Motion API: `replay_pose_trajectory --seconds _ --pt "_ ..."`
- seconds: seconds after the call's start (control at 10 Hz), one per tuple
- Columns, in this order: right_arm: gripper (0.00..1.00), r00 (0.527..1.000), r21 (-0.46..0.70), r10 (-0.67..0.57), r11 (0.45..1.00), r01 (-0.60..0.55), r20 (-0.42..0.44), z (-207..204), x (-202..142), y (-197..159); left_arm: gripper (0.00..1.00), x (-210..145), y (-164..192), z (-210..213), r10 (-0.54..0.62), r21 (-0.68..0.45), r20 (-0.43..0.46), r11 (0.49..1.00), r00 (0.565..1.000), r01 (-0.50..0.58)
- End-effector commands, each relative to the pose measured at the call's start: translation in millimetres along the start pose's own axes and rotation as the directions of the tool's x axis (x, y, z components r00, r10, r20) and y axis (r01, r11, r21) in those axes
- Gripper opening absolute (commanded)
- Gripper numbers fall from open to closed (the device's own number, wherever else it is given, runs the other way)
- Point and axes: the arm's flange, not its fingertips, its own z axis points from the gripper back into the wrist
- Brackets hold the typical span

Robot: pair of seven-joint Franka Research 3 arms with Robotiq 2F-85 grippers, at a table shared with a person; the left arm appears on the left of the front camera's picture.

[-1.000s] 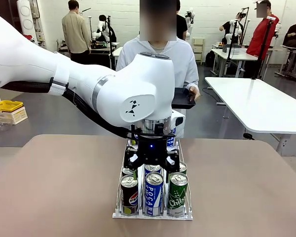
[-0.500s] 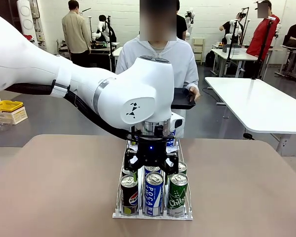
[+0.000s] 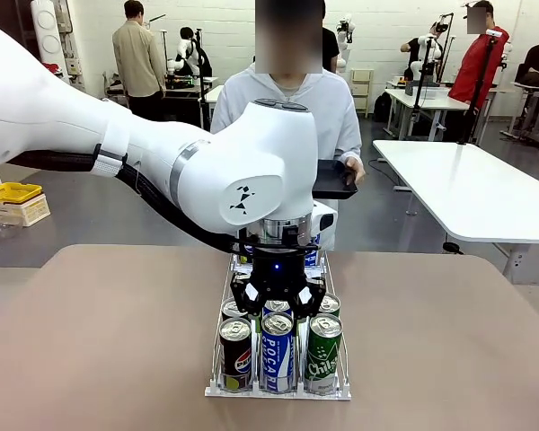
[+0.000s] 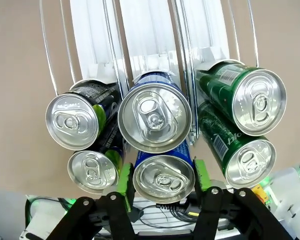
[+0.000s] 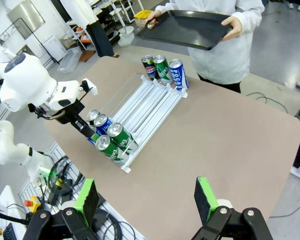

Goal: Retrieve and hand over the desired beverage to the person.
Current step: Pick up a can of the same type that the person held from the Automatic Can Dispenser.

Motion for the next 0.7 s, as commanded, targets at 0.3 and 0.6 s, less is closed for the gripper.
replay_pose_trajectory --seconds 0.3,0.6 --pt "1.0 1.0 0.029 0.009 1.0 -0.01 0.016 -0.2 2.4 -1.0 0.0 -1.5 3.8 -3.6 -0.014 0.012 0.01 1.0 1.0 0.014" --pt "1.0 1.0 0.029 0.009 1.0 -0.01 0.016 -0.2 2.4 -1.0 0.0 -3.4 3.1 1.9 -0.029 0.031 0.032 0.999 0.999 0.028"
